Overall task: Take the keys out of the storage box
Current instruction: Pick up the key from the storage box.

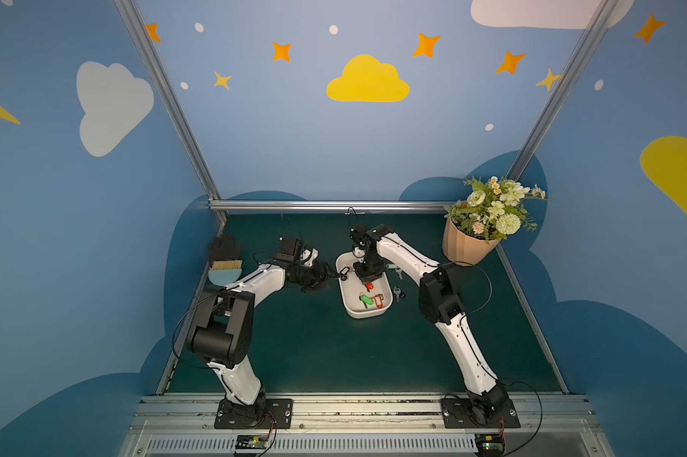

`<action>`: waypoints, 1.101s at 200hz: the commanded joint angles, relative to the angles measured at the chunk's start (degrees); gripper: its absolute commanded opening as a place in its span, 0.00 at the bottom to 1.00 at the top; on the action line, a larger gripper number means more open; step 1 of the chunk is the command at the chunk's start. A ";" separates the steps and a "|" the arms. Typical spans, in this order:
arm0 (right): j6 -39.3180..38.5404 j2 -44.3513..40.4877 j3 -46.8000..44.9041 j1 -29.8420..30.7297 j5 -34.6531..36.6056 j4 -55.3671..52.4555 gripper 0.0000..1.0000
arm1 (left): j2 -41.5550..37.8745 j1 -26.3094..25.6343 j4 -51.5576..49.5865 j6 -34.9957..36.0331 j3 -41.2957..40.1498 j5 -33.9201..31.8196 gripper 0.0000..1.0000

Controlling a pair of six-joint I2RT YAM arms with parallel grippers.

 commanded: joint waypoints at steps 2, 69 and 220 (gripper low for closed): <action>-1.05 1.40 1.43 0.50 1.75 -1.68 0.28 | 0.17 -0.09 -0.72 0.95 0.66 0.26 0.65; -1.71 2.38 2.80 1.11 1.70 -1.75 0.14 | 0.03 -0.05 -1.07 1.13 0.68 0.22 0.65; -0.18 -4.85 3.88 1.55 -0.40 -2.51 0.00 | 2.39 -2.09 -1.66 0.80 3.41 -0.33 0.63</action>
